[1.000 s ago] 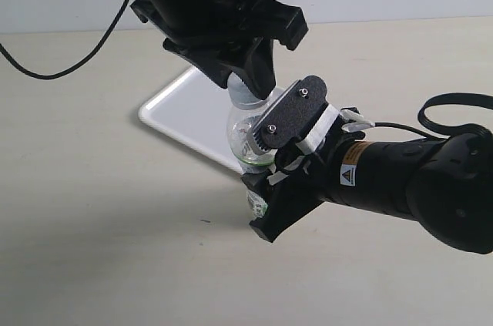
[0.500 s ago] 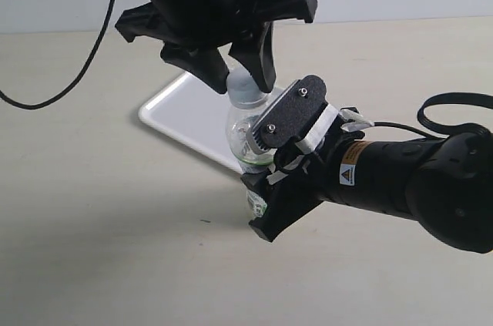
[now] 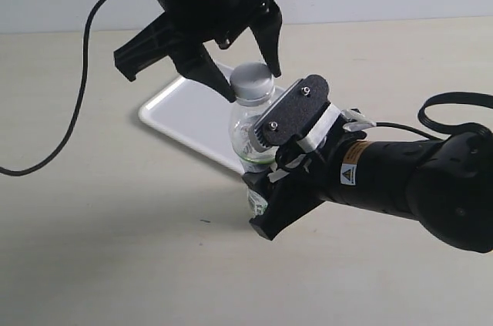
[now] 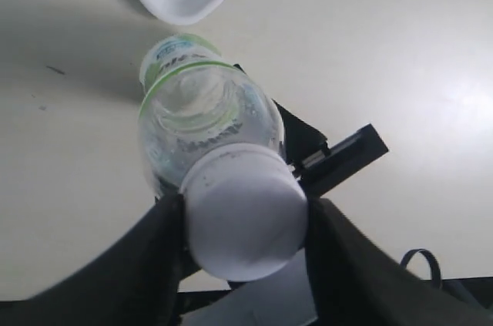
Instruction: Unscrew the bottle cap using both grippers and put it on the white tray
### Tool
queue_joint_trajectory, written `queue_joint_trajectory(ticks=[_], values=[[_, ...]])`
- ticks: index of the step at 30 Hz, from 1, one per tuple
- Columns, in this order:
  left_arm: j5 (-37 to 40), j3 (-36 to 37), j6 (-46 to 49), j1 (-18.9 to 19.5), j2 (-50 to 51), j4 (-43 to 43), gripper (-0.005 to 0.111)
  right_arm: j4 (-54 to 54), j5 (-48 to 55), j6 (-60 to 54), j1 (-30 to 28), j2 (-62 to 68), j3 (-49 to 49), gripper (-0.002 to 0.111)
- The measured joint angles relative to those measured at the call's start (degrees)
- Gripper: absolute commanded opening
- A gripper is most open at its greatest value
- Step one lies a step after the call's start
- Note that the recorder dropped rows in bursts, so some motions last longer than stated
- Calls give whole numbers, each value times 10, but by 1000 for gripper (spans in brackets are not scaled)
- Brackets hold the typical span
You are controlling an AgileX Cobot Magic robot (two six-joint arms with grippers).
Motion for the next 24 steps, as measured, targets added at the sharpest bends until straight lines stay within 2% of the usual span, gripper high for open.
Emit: queue_joint_trajectory(ticks=[6, 11, 13, 16, 21, 24], values=[[-3, -5, -18, 1, 16, -28, 0, 6, 6, 1, -2, 0, 0, 0], [-3, -8, -3, 5, 20, -31, 0, 9, 6, 3, -2, 0, 0, 0], [-3, -8, 11, 9, 20, -40, 3, 9, 6, 3, -2, 0, 0, 0], [-2, -8, 44, 17, 21, -56, 21, 12, 6, 5, -2, 0, 0, 0], [-2, -8, 86, 24, 22, -72, 66, 16, 6, 9, -3, 0, 0, 0], [-5, -8, 116, 25, 22, -65, 84, 13, 7, 9, -3, 0, 0, 0]])
